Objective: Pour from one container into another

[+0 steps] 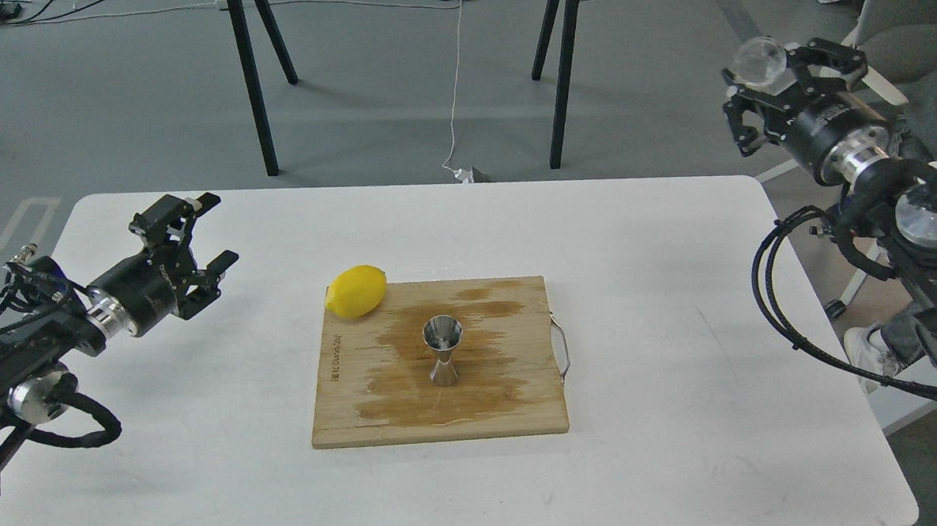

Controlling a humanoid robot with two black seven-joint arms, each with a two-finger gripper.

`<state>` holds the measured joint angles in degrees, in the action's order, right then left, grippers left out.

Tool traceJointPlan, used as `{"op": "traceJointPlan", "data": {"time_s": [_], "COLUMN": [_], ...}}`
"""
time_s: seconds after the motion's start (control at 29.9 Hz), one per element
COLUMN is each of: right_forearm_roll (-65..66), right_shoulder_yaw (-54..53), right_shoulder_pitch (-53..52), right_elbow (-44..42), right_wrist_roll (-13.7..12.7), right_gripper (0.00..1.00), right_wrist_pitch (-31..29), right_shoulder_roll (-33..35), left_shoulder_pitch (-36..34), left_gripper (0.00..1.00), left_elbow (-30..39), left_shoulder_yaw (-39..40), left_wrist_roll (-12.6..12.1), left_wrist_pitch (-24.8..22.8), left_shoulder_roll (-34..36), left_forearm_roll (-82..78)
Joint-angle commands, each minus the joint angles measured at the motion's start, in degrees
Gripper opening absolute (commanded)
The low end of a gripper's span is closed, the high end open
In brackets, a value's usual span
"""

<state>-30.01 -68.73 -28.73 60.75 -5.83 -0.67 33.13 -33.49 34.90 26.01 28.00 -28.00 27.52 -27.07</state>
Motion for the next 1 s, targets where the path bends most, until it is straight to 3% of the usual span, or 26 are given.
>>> {"op": "traceJointPlan", "data": {"time_s": [0.0,0.4,0.67,0.97], "right_forearm_roll": [-6.4,-15.2,-14.6,-14.5], "right_shoulder_yaw": [-4.6,-3.6,0.0,5.0], "right_shoulder_pitch": [6.2,12.4,11.5,9.0], "right_elbow": [-2.7,-6.6,-9.5,-12.3], "right_wrist_roll": [0.0,-0.1,-5.1,-6.4], "right_gripper": [0.21,0.21,0.21,0.22], "right_wrist_pitch": [0.6,9.7,14.5,15.0], "right_shoulder_roll": [-0.3,-3.2,-5.2,-7.7], "left_shoulder_pitch": [-0.1,0.1,0.0,-0.2], "left_gripper": [0.99,0.99,0.99,0.99], "left_elbow": [0.0,0.0,0.0,0.0], "left_shoulder_yaw": [-0.1,-0.1,-0.1,-0.1], "left_wrist_roll": [0.0,0.0,0.0,0.0], "left_wrist_pitch": [0.0,0.0,0.0,0.0], "left_shoulder_roll": [0.1,-0.2,-0.2,-0.2], "left_forearm_roll": [0.0,0.0,0.0,0.0]}}
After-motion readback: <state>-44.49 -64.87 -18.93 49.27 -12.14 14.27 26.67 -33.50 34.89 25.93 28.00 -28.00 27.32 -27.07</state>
